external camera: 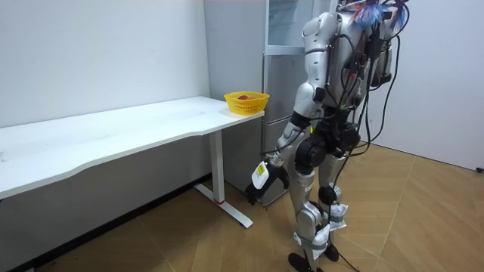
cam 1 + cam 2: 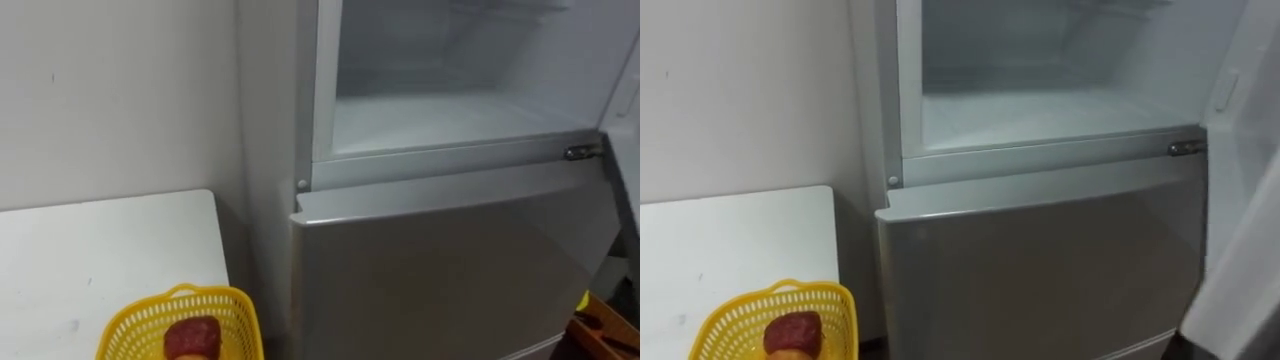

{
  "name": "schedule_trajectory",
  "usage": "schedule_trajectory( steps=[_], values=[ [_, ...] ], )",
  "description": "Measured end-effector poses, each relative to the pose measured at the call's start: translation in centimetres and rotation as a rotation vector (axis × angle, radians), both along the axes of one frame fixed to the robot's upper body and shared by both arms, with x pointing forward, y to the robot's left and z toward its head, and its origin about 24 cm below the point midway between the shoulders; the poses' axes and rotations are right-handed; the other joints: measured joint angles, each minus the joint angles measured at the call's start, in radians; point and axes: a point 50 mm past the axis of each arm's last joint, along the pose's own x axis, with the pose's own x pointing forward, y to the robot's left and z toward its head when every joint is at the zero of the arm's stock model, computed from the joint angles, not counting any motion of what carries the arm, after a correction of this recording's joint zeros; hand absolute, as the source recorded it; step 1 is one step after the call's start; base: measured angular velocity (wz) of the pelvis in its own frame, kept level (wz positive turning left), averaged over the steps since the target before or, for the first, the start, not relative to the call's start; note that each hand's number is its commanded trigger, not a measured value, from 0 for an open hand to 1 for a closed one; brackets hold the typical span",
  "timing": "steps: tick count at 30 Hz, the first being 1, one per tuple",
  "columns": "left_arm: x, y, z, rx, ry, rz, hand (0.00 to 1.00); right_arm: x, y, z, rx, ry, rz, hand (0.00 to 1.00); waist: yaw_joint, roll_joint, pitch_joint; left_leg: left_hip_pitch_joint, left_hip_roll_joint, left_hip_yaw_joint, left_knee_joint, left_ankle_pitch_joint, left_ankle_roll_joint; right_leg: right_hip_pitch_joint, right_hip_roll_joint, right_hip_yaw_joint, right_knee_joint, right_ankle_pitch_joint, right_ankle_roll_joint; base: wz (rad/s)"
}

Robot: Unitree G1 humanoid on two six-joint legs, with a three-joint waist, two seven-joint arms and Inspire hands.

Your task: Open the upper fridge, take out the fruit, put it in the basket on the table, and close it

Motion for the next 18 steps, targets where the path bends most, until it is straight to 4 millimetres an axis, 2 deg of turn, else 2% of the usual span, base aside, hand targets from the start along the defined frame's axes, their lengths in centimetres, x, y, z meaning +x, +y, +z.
schedule_trajectory(
  steps=[9,14,18],
  values=[
    [0.5,-0.1,-0.1,-0.014,0.002,-0.004,0.0,1.0,0.8,0.7,-0.015,-0.035,0.057,0.0,0.025,0.007,-0.0026,-0.003,0.0,-0.009,0.0,0.0,0.0,0.005,-0.003,-0.026,-0.005,0.002,-0.001,0.04],
    [0.5,-0.2,-0.1,-0.014,0.009,-0.001,0.0,2.3,2.5,0.9,-0.055,-0.031,0.129,0.0,0.029,0.009,-0.0006,-0.002,0.001,-0.009,-0.002,0.0,0.0,0.007,-0.002,-0.025,-0.005,0.002,-0.001,0.01],
    [0.5,-0.3,-0.1,-0.014,0.008,-0.002,0.0,2.7,2.8,0.9,-0.061,-0.016,0.156,0.0,0.045,0.003,0.0013,-0.001,0.001,-0.01,-0.002,0.0,0.0,0.011,-0.003,-0.031,-0.01,0.002,-0.001,0.0]
  ],
)
